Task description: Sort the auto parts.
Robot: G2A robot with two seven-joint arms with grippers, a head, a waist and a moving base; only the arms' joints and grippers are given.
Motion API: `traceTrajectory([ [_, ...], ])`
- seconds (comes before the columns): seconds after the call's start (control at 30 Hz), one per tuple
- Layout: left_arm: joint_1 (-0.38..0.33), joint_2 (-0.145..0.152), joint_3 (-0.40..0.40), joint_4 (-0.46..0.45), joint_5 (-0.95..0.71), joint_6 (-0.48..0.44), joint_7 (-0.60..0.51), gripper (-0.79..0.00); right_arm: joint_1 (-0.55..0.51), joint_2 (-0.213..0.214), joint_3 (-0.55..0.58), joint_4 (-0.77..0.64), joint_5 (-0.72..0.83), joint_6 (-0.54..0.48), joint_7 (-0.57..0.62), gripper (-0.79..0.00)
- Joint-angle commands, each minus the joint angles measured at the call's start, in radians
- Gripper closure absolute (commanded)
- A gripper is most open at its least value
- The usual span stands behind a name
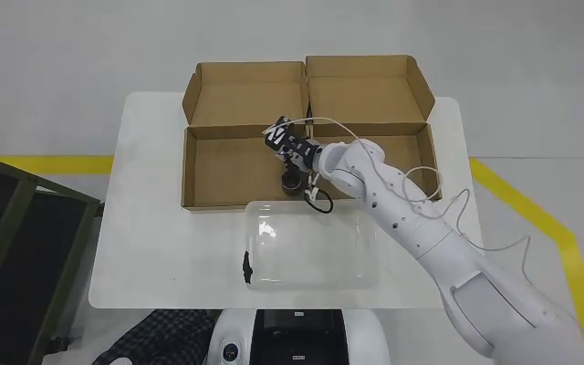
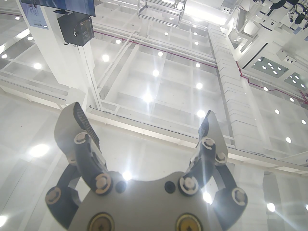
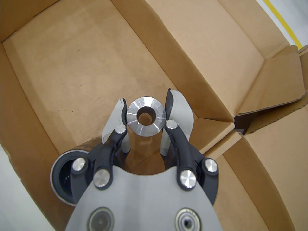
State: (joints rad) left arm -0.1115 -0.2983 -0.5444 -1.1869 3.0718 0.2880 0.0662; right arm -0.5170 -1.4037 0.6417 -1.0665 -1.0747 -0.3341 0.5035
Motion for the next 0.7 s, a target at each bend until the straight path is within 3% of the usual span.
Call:
traceTrajectory([
  [0.0, 0.0, 0.0, 0.0, 0.0, 0.0, 0.0, 0.0, -0.785, 0.002, -0.004, 0.0, 0.005, -0.002, -0.002, 0.004, -0.256],
  [0.4, 0.0, 0.0, 0.0, 0.0, 0.0, 0.0, 0.0, -0.785, -0.006, -0.019, 0.015, 0.0, -0.019, -0.01, 0.01, -0.308],
  [0.67, 0.0, 0.0, 0.0, 0.0, 0.0, 0.0, 0.0, -0.785, -0.064, 0.01, 0.085, -0.142, -0.073, -0.029, 0.001, -0.351],
])
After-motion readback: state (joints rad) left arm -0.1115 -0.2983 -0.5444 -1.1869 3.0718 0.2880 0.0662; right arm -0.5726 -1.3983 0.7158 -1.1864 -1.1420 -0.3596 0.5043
